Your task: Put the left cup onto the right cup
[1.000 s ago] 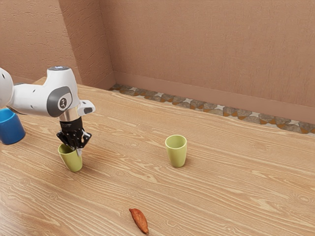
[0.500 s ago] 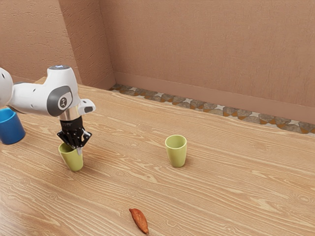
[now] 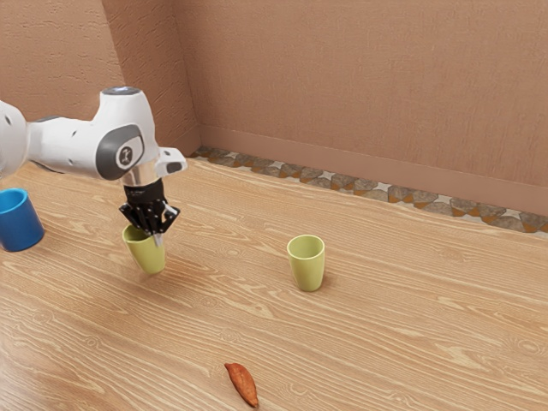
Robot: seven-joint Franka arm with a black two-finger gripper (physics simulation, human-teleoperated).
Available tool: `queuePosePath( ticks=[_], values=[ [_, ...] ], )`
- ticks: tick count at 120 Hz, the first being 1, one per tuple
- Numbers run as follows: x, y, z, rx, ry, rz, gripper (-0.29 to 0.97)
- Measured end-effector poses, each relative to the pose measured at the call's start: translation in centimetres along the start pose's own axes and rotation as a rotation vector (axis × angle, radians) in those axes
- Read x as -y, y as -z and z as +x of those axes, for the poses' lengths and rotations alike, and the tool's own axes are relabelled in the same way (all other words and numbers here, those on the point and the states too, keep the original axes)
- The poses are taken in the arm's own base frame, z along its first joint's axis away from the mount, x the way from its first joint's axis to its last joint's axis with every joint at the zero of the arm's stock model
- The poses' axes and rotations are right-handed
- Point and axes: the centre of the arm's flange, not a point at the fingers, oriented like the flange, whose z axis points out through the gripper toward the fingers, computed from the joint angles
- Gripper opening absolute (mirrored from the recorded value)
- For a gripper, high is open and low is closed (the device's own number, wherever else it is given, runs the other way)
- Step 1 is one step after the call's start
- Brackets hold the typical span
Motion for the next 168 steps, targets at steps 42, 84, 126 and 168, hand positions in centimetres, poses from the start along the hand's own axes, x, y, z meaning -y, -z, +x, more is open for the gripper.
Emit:
queuePosePath(
  ticks=[42, 84, 126, 168],
  values=[
    [-5.4, 3.6, 0.9, -0.021, -0.085, 0.003, -0.10],
    [-12.5, 6.8, 1.4, -0.042, -0.194, 0.018, -0.10],
    [-20.1, 9.5, 1.4, -0.066, -0.295, 0.060, -0.10],
    [-26.5, 10.6, 1.9, -0.074, -0.356, 0.077, -0.10]
  ],
)
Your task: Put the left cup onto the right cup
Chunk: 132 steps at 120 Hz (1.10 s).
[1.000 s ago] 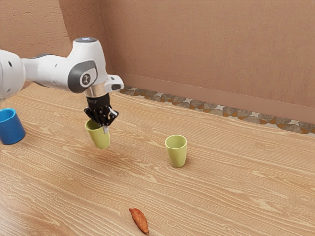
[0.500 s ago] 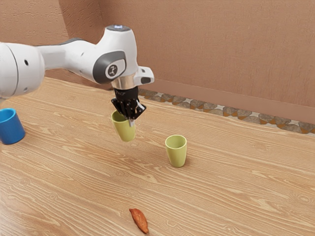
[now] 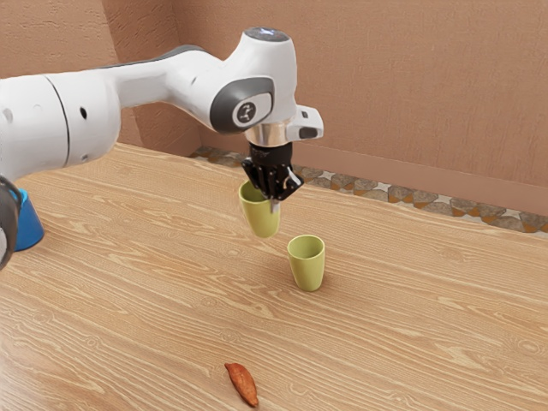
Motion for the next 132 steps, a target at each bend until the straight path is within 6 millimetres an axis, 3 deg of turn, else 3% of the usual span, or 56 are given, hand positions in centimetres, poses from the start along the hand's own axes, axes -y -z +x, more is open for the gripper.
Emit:
queuePosePath(
  ticks=[61, 132],
  values=[
    [-5.3, -1.3, 2.7, -0.001, -0.046, 0.005, -0.10],
    [-5.4, -3.4, 4.5, 0.008, -0.036, 0.026, -0.10]
  ],
)
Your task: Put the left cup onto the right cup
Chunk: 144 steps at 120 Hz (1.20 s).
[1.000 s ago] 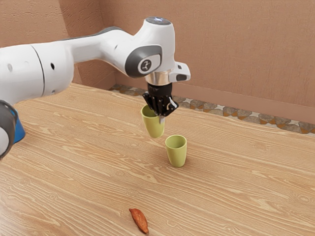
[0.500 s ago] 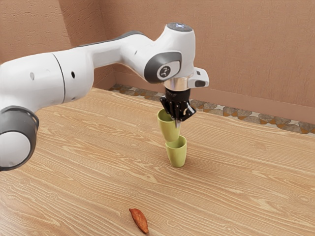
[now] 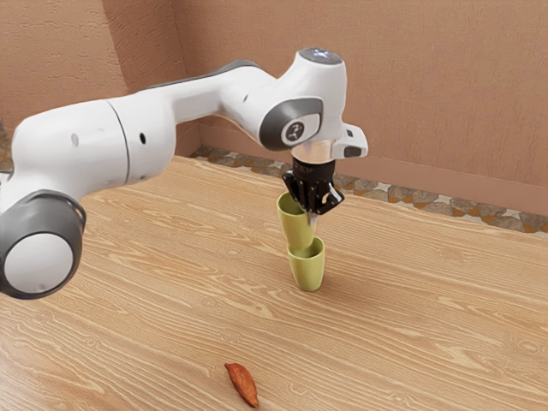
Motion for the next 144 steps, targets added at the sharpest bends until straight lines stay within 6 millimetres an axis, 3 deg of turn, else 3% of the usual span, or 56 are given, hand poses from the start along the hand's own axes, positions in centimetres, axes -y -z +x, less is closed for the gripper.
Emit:
queuePosePath(
  ticks=[64, 144],
  values=[
    [-0.9, 0.0, 0.2, -0.004, -0.008, -0.012, -0.10],
    [-1.2, -1.3, 0.7, 0.006, -0.007, -0.025, -0.11]
  ],
)
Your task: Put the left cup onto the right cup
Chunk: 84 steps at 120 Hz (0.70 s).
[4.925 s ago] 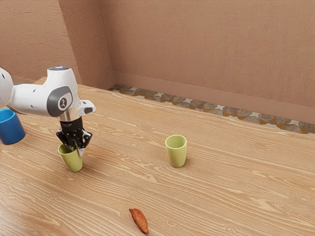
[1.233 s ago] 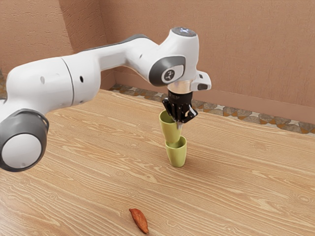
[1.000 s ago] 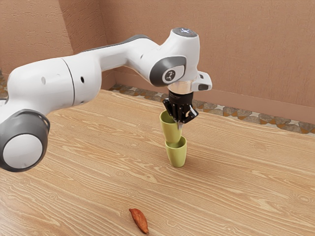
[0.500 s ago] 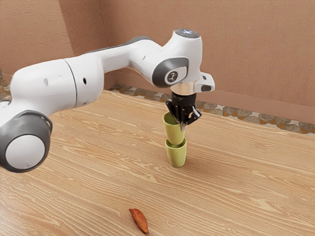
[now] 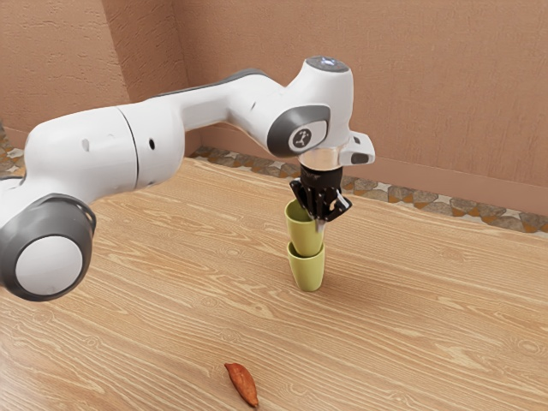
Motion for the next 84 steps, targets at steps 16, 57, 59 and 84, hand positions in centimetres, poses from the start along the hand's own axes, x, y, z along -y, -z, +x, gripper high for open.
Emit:
queuePosePath(
  ticks=[16, 57, 59, 84],
  values=[
    [0.1, -0.3, 0.1, 0.000, 0.002, -0.003, -0.11],
    [0.5, -1.3, 0.3, 0.014, 0.020, -0.029, -0.11],
    [0.5, -1.4, 0.3, 0.015, 0.021, -0.030, -0.11],
    [0.5, -1.7, 0.3, 0.022, 0.029, -0.053, -0.02]
  ],
)
